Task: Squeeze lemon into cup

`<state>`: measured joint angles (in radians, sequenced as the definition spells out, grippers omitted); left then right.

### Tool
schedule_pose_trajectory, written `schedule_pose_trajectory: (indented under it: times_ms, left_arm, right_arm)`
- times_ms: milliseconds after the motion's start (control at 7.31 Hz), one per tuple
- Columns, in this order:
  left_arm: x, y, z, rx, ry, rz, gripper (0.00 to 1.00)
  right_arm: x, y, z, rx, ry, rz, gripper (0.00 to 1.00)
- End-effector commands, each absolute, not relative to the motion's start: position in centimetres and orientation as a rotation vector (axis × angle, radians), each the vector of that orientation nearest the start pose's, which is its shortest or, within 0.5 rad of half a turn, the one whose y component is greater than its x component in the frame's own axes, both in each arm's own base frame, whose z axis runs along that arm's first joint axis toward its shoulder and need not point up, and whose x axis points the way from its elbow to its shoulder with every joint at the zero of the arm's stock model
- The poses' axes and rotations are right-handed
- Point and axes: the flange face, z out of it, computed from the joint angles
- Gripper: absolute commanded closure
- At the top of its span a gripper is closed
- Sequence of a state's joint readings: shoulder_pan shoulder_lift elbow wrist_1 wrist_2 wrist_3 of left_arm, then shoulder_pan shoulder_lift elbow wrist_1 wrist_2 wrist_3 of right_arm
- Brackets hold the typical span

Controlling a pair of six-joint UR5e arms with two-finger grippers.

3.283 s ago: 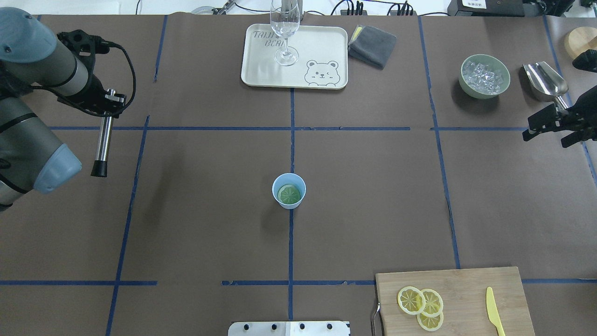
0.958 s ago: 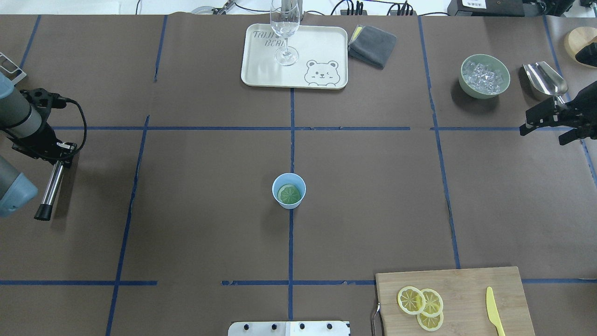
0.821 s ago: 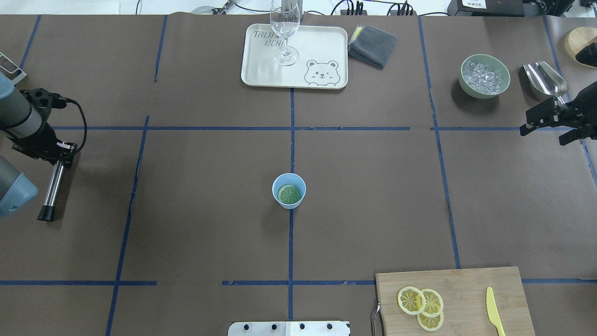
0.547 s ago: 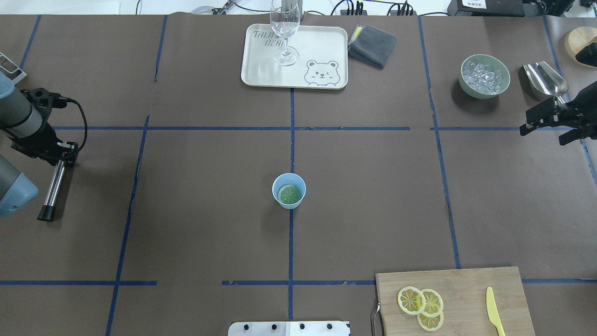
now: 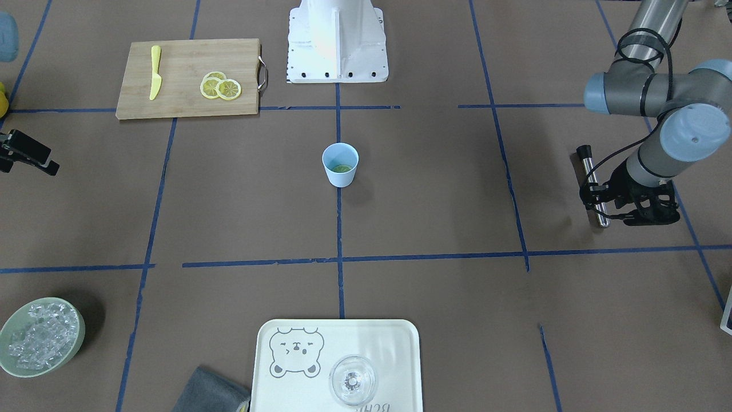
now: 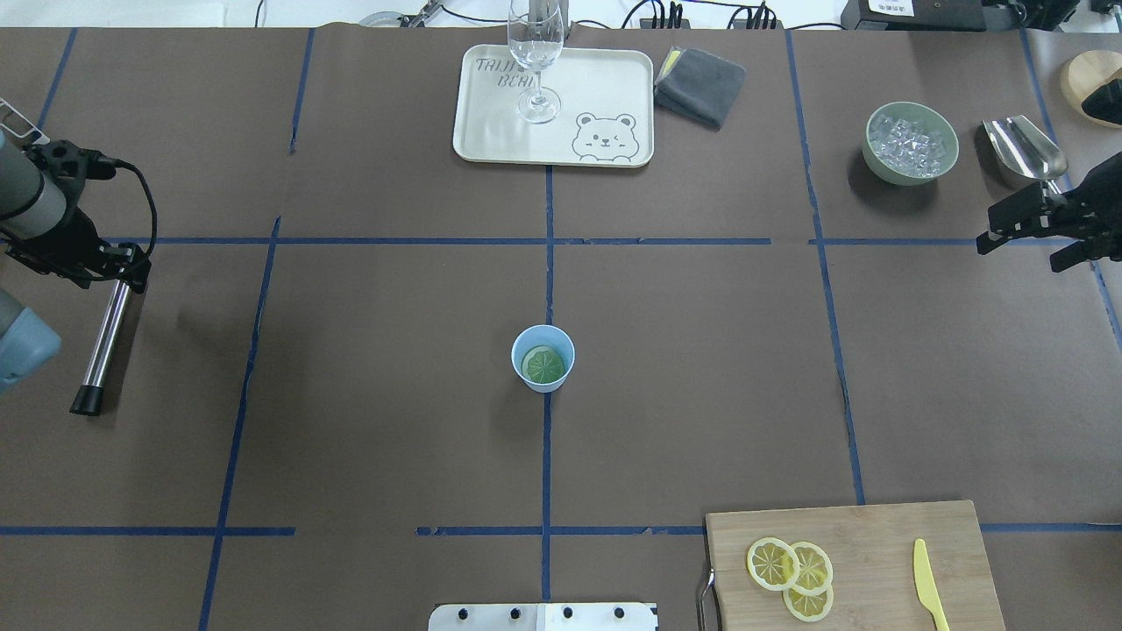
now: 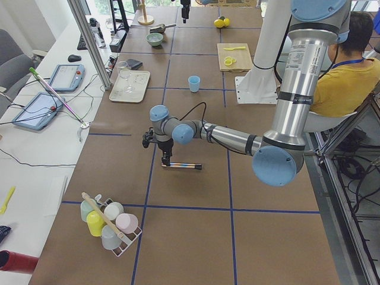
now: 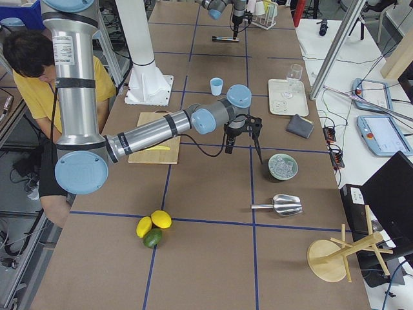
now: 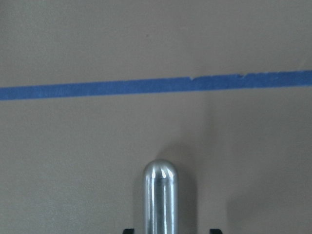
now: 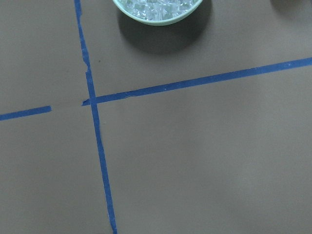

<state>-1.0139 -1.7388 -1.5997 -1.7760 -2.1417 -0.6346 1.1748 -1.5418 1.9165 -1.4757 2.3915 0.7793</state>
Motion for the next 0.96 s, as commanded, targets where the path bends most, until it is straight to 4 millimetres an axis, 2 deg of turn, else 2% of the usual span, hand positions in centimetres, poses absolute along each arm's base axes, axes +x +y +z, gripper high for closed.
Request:
schedule_pose_trajectory:
  times_ms: [0, 137, 274, 410, 547, 684, 821]
  left_arm:
    - [16.0, -55.2, 48.9, 0.145, 0.731, -0.029, 0.0]
    - [10.9, -55.8, 48.1, 0.192, 0.738, 0.008, 0.0]
    - [6.0, -55.5, 49.2, 0.183, 0.826, 0.046, 0.0]
    - [1.8, -54.7, 50.5, 0.208, 0.853, 0.056, 0.0]
    - [0.0, -54.0, 51.9, 0.217, 0.842, 0.072, 0.0]
    - [-3.7, -53.4, 53.8, 0.203, 0.825, 0.064, 0.0]
    - [-5.1, -52.8, 56.1, 0.151, 0.868, 0.103, 0.0]
  right_arm:
    - [-13.2, -48.1, 45.6, -0.043, -0.888, 0.168, 0.0]
    - [-12.8, -48.2, 45.9, -0.024, -0.868, 0.169, 0.0]
    - [-11.2, -48.0, 46.8, -0.021, -0.863, 0.179, 0.0]
    - [-8.6, -47.9, 47.8, 0.012, -0.863, 0.139, 0.0]
    - [-6.2, -47.3, 49.3, 0.031, -0.853, 0.128, 0.0]
    - [-3.9, -46.7, 50.3, 0.055, -0.844, 0.127, 0.0]
    - [-2.1, -46.6, 52.6, 0.061, -0.825, 0.087, 0.0]
